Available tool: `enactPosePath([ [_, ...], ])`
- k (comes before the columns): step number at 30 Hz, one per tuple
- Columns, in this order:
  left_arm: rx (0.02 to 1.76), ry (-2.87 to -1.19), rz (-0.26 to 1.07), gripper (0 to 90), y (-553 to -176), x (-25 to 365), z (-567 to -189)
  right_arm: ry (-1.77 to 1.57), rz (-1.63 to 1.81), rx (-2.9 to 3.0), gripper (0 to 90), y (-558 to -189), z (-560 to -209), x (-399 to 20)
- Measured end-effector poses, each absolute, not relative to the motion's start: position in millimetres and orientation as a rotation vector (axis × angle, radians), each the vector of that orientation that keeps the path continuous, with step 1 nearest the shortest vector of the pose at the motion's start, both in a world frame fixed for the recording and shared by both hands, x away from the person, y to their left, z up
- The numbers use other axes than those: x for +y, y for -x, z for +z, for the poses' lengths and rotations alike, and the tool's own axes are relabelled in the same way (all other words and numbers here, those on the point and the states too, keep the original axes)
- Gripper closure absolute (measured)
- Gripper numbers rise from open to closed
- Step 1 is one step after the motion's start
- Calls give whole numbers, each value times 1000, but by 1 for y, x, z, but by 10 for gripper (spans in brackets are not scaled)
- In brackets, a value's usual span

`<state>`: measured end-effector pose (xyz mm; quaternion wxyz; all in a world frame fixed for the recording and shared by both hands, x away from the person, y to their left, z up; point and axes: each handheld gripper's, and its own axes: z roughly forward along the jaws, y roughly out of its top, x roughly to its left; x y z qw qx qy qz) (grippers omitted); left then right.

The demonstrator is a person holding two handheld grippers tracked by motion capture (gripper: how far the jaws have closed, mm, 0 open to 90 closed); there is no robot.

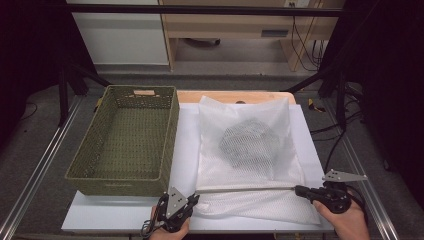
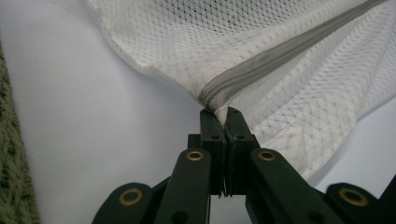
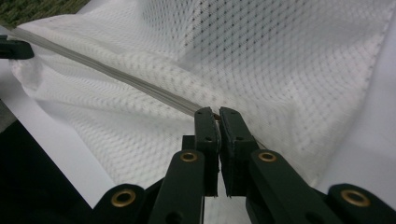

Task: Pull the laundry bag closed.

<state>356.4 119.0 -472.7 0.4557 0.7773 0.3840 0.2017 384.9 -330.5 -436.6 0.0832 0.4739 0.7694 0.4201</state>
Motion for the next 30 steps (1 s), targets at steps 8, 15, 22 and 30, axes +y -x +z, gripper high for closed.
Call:
enactPosePath([
  [8, 959, -1906, 485, 885, -358, 122, -474, -1460, 1263, 2240, 869, -380, -440, -356],
  [15, 946, -1920, 473, 884, -356, 118, -475, -1500, 1258, 2187, 868, -383, -443, -375],
  [22, 933, -1965, 466, 884, -354, 114, -478, -1519, 1240, 2169, 868, -383, -443, -381],
  [30, 961, -1992, 443, 881, -358, 118, -480, -1516, 1223, 2187, 868, -372, -439, -376],
])
